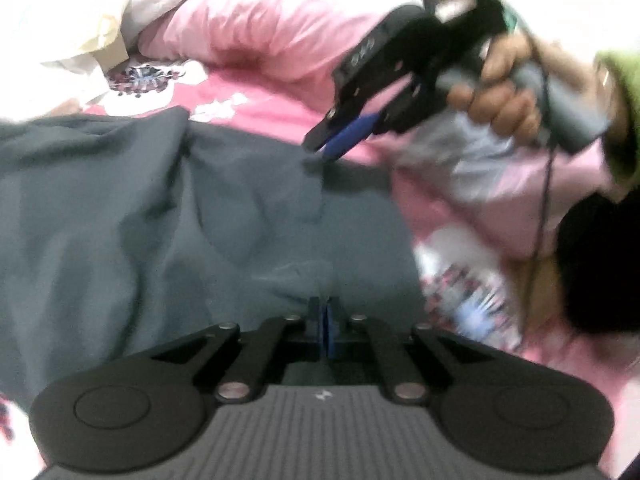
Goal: Fold clothes
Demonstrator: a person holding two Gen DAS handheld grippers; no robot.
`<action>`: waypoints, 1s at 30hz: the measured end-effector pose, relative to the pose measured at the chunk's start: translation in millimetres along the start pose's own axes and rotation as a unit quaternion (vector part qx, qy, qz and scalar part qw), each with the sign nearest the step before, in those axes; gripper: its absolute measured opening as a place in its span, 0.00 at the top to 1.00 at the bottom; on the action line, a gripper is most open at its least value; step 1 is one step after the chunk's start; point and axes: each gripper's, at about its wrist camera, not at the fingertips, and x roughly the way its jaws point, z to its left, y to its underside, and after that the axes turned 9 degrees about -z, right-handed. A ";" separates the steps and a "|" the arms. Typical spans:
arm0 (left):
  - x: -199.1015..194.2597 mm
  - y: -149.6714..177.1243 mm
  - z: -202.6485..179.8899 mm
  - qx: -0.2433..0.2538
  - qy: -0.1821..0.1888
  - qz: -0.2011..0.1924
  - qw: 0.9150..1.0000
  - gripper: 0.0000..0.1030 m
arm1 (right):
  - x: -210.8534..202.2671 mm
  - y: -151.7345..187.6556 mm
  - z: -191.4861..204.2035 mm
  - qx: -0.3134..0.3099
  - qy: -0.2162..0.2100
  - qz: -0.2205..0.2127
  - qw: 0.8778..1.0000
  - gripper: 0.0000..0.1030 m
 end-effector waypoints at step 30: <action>19.9 32.2 -1.4 -0.011 0.026 0.021 0.999 0.79 | 2.2 -6.1 -11.8 -0.021 0.033 -0.035 0.999 0.94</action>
